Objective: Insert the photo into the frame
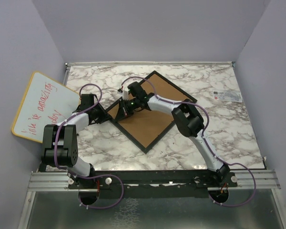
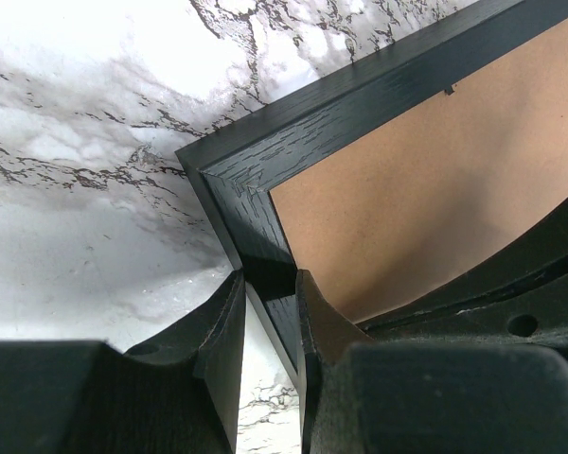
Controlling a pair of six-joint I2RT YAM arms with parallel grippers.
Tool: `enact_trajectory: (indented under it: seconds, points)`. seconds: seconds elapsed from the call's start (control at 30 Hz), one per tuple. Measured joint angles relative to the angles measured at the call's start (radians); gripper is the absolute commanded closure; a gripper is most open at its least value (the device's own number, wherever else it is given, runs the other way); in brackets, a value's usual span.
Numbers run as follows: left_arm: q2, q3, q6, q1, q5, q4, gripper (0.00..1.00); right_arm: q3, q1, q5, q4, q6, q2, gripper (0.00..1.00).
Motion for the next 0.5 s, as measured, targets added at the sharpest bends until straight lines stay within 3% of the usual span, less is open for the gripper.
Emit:
enact_trajectory:
  seconds: [0.5]
  points:
    - [0.000,0.000,0.000,0.000,0.000,0.000,0.95,-0.004,-0.001,0.019,0.025,0.003,0.008,0.99]
